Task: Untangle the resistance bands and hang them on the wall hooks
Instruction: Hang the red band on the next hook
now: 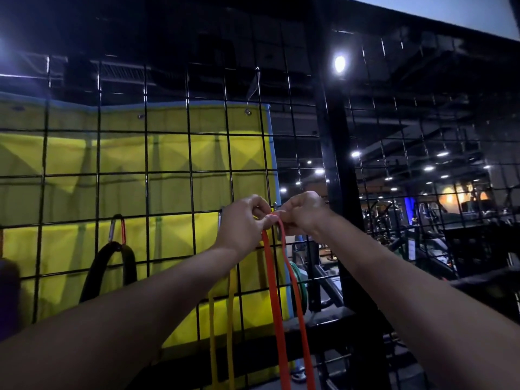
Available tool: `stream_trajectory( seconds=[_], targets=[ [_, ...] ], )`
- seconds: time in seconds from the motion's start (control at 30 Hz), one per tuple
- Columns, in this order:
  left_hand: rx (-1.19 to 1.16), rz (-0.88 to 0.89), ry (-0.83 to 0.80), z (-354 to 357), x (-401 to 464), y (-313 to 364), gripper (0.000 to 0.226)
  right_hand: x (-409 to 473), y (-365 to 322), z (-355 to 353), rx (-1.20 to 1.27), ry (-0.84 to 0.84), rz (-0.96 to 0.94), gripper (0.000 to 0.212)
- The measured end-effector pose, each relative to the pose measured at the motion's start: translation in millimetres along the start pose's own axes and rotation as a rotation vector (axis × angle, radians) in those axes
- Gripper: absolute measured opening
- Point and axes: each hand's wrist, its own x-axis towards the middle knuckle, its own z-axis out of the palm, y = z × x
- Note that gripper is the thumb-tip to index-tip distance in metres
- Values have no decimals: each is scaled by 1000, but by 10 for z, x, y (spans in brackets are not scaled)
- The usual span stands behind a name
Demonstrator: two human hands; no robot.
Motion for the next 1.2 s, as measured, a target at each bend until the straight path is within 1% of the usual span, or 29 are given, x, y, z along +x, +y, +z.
stream_trajectory(
  seconds=[0.17,0.33,0.5,0.67,0.8,1.0,1.07,1.17,1.2],
  targets=[
    [-10,3,-14,-13,-8,-25,10,30,19,19,9,16,8,16],
    [-63,-6,-15,-49,-20,-43,20,41,76,59,18,68,-7,19],
    [-98,-23,-26,-53,-12,-18,12,2,65,80,80,81,46,31],
    [-100,-25,-24,-68,3,-8,13,-22,31,79,128,26,62,22],
    [-71,-5,-23,-68,31,-9,18,-11,34,104,104,30,56,13],
    [-22,52,-50,-92,44,-16,10,55,73,116,43,44,38,27],
    [-9,71,-37,-81,45,3,11,65,81,113,39,44,30,27],
    [-8,83,-6,-46,64,22,19,49,100,98,24,45,15,25],
    [-2,87,-3,-31,66,29,18,32,101,88,20,44,6,23]
  ],
)
